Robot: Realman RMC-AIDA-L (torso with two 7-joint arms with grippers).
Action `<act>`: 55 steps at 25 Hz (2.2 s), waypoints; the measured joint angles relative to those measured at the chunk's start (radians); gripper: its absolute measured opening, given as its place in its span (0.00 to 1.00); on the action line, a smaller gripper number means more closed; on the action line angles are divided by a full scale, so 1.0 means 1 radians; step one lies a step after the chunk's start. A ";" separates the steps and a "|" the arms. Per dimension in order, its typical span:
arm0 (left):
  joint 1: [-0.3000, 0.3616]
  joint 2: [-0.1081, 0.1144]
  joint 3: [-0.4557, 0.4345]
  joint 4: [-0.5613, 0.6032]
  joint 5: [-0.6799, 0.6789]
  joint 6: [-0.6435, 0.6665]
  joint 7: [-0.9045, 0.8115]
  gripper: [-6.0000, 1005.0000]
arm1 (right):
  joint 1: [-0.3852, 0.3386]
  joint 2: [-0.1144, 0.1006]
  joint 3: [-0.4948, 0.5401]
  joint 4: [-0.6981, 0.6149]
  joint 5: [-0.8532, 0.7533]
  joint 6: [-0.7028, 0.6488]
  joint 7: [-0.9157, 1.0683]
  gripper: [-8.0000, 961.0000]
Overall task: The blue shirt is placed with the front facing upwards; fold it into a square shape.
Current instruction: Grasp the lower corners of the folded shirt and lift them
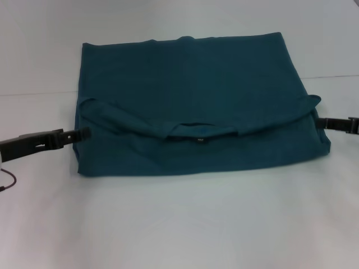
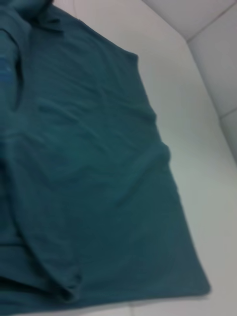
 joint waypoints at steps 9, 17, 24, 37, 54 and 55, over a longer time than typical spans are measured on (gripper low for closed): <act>0.010 -0.013 0.015 -0.007 0.029 -0.016 0.041 0.85 | -0.009 0.003 -0.010 0.000 -0.063 -0.005 0.042 0.80; 0.010 -0.015 0.021 -0.008 0.031 -0.025 0.035 0.85 | 0.010 0.032 -0.061 0.008 -0.064 0.091 0.037 0.80; 0.003 -0.015 0.022 -0.015 0.031 -0.030 0.035 0.85 | 0.033 0.061 -0.121 0.025 -0.064 0.158 0.045 0.79; 0.004 -0.016 0.031 -0.017 0.031 -0.039 0.034 0.85 | 0.032 0.050 -0.119 0.048 -0.058 0.148 0.076 0.49; 0.016 -0.025 0.057 -0.046 0.036 -0.085 0.045 0.85 | 0.015 0.040 -0.115 0.050 -0.056 0.155 0.073 0.05; 0.016 -0.025 0.057 -0.047 0.043 -0.086 0.045 0.85 | 0.015 0.040 -0.115 0.050 -0.056 0.155 0.073 0.05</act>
